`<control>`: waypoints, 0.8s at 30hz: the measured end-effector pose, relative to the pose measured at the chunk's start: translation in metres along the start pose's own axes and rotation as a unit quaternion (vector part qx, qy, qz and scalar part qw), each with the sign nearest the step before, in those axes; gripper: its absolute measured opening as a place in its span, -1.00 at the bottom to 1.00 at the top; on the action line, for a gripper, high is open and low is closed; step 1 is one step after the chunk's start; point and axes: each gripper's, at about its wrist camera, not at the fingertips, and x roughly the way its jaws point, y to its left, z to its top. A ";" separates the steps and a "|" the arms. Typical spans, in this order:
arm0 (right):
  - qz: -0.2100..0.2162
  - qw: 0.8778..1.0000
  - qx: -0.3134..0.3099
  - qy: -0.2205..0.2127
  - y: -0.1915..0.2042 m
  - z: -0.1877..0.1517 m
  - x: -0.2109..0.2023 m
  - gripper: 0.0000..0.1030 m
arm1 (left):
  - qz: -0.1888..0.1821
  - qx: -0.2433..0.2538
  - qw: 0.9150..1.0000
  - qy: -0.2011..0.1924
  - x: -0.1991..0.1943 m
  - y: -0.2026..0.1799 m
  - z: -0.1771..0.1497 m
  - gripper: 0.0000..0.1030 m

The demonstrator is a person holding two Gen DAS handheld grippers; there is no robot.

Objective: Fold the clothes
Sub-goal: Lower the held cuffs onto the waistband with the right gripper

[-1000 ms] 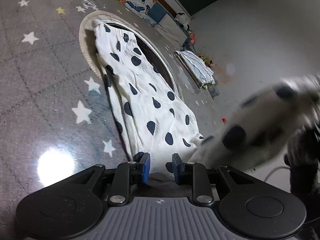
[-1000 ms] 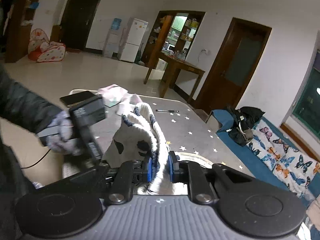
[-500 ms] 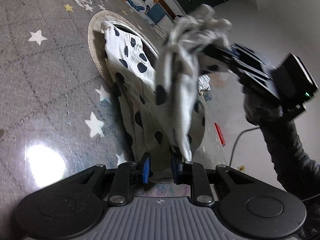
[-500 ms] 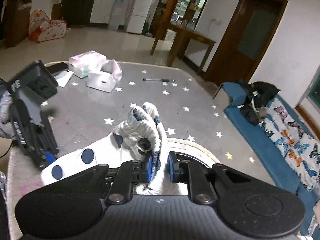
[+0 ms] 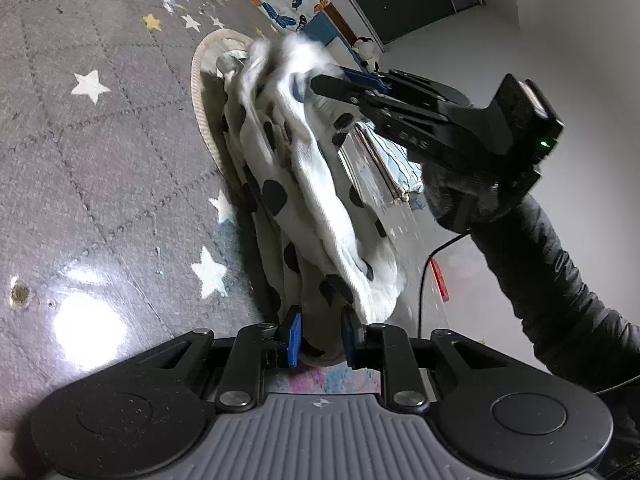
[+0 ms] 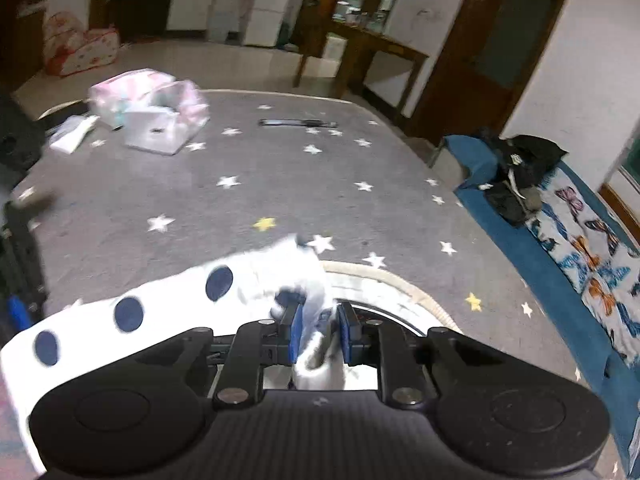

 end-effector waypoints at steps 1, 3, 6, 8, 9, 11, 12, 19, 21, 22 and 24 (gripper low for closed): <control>-0.003 1.000 0.011 -0.004 -0.003 -0.001 0.001 -0.65 | 0.001 -0.001 1.000 -0.001 0.000 0.000 0.000 -0.54; -0.007 0.999 0.033 -0.011 -0.008 -0.003 0.003 -0.63 | 0.002 -0.003 1.000 -0.004 -0.001 0.000 0.001 -0.53; -0.013 0.997 0.073 -0.021 -0.020 -0.007 -0.005 -0.53 | 0.012 -0.005 1.000 -0.016 -0.006 0.001 0.001 -0.46; -0.016 0.994 0.105 -0.021 -0.027 -0.015 -0.014 -0.27 | 0.018 -0.006 1.000 -0.024 -0.009 0.001 0.001 -0.40; -0.018 0.992 0.121 -0.019 -0.031 -0.019 -0.019 -0.26 | 0.021 -0.004 0.999 -0.028 -0.010 0.000 0.002 -0.40; -0.021 0.988 0.154 -0.016 -0.038 -0.029 -0.029 -0.26 | 0.028 0.000 0.999 -0.038 -0.012 -0.004 0.004 -0.35; -0.021 0.985 0.171 -0.015 -0.041 -0.034 -0.032 -0.26 | 0.031 0.002 0.999 -0.043 -0.022 -0.003 0.007 -0.34; -0.002 0.957 0.291 -0.019 -0.061 -0.077 -0.040 -0.27 | 0.076 0.037 0.992 -0.089 -0.029 -0.025 0.034 -0.32; 0.006 0.943 0.330 -0.030 -0.069 -0.084 -0.038 -0.27 | 0.089 0.046 0.989 -0.105 -0.026 -0.031 0.045 -0.24; 0.009 0.938 0.344 -0.034 -0.071 -0.088 -0.038 -0.27 | 0.097 0.051 0.987 -0.113 -0.024 -0.034 0.051 -0.23; 0.012 0.934 0.356 -0.038 -0.073 -0.090 -0.035 -0.27 | 0.113 0.065 0.983 -0.125 -0.019 -0.042 0.061 -0.23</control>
